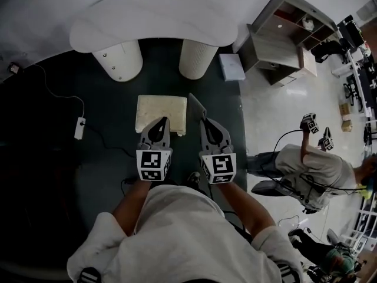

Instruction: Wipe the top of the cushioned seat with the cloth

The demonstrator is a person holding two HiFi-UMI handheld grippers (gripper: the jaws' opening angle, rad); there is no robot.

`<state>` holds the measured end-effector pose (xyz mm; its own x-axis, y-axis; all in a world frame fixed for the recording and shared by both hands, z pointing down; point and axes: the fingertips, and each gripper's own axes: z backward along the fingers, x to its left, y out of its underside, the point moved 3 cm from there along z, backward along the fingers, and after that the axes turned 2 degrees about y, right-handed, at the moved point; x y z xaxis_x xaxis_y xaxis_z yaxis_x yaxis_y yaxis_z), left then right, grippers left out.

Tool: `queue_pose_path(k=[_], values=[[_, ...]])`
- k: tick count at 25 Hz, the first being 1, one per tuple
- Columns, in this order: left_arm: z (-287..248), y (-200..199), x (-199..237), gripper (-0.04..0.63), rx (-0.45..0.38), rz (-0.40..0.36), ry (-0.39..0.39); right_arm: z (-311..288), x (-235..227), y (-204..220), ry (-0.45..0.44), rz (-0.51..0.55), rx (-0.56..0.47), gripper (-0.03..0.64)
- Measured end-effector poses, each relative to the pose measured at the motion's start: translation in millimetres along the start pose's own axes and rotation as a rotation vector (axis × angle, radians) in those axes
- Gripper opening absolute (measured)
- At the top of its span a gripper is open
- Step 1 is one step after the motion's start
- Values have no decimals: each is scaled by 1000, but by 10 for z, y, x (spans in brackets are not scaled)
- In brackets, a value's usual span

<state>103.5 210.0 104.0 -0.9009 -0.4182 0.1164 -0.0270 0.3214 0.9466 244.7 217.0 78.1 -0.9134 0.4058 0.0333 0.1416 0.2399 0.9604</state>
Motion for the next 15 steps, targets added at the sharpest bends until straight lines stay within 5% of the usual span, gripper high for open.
queue_pose_path(k=[8, 15], values=[[160, -25, -1095, 14, -78, -18, -59, 832, -480, 120, -28, 50, -43, 17], [320, -85, -1612, 14, -106, -57, -81, 1172, -636, 138, -60, 13, -87, 17]])
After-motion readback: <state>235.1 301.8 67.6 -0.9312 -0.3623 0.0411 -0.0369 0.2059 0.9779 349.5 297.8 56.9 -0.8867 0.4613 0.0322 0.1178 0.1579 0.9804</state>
